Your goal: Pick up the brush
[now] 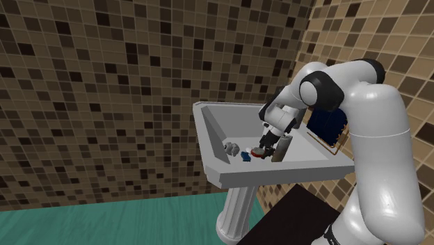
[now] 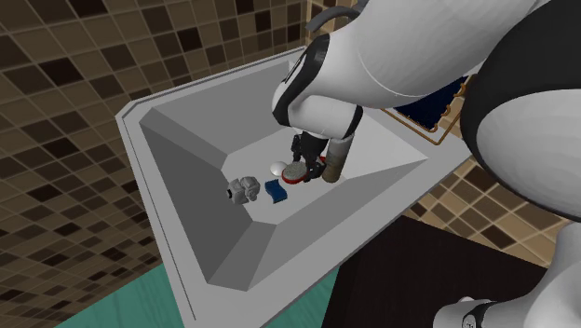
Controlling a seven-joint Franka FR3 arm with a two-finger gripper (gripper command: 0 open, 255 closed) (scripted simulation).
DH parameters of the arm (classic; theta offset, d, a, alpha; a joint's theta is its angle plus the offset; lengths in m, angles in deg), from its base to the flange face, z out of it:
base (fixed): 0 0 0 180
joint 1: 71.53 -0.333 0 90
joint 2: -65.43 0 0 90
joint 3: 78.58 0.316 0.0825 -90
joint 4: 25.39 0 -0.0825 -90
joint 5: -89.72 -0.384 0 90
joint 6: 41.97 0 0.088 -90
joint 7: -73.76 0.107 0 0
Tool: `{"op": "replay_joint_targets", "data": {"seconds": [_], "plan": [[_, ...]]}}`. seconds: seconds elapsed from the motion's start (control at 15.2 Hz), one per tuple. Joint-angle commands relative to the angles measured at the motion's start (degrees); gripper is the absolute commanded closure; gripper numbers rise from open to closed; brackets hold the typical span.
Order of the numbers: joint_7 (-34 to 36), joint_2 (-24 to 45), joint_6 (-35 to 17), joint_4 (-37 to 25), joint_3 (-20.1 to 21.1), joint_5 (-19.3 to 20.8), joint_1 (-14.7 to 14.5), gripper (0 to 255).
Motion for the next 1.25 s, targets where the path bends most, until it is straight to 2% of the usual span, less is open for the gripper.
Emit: {"op": "replay_joint_targets", "data": {"seconds": [0.0, 0.07, 1.06, 1.19], "plan": [[0.0, 0.3, 0.1, 0.2, 0.2, -0.1, 0.0, 255], [-0.7, 0.7, 0.1, 0.2, 0.4, -0.5, 0.6, 255], [9.0, -10.0, 3.9, 2.0, -7.9, 12.1, -6.0, 255], [9.1, -10.1, 4.0, 2.0, -7.9, 12.3, -6.0, 255]]}}
